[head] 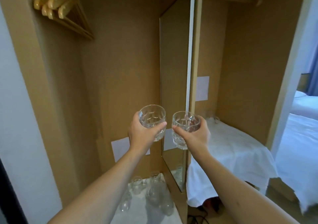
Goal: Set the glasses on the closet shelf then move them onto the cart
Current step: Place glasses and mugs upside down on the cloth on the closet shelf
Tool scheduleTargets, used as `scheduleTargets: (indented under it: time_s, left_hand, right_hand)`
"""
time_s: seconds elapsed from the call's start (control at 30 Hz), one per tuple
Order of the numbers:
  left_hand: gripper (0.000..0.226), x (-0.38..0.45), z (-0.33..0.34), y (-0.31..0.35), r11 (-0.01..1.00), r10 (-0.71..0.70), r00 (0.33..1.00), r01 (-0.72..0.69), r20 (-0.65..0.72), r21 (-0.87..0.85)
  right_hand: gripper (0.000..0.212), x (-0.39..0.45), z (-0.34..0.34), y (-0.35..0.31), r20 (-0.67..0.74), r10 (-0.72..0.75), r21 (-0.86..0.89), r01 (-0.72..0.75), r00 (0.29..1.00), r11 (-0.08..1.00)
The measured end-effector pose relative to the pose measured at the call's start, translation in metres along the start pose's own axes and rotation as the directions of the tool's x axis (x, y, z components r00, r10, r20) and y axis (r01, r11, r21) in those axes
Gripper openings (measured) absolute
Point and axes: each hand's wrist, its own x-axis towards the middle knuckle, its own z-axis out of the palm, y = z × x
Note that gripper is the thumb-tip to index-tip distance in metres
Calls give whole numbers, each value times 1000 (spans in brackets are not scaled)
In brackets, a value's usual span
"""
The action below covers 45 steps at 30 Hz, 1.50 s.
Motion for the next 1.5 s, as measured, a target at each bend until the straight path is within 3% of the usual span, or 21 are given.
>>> scheduleTargets:
  time_s: [0.07, 0.23, 0.77, 0.9, 1.03, 1.27, 1.37, 1.5]
  left_hand:
    - [102, -7, 25, 8, 1000, -10, 1000, 10, 17, -24]
    - [73, -31, 88, 25, 998, -32, 998, 35, 54, -48]
    - [77, -95, 232, 43, 988, -154, 987, 154, 47, -7]
    - [70, -104, 249, 35, 985, -174, 984, 175, 46, 1]
    - [78, -106, 264, 22, 978, -208, 976, 206, 62, 44]
    - [95, -92, 293, -6, 969, -241, 969, 236, 56, 79]
    - [101, -80, 311, -20, 959, -275, 960, 269, 56, 92]
    - [90, -61, 338, -36, 949, -310, 950, 306, 36, 75]
  right_hand:
    - [87, 11, -25, 6, 3, 12, -13, -12, 1000, 1000]
    - [83, 31, -87, 29, -18, 32, -25, -32, 999, 999]
    - [80, 80, -229, 94, -8, 110, -47, -110, 994, 993]
    - [80, 89, -242, 112, 12, 131, -53, -130, 991, 990]
    - [98, 96, -245, 130, 11, 163, -64, -162, 987, 985]
    - [81, 120, -240, 159, 10, 204, -66, -203, 979, 977]
    - [84, 132, -238, 169, 11, 238, -65, -237, 971, 969]
    - [77, 154, -230, 185, 17, 251, -96, -248, 968, 964]
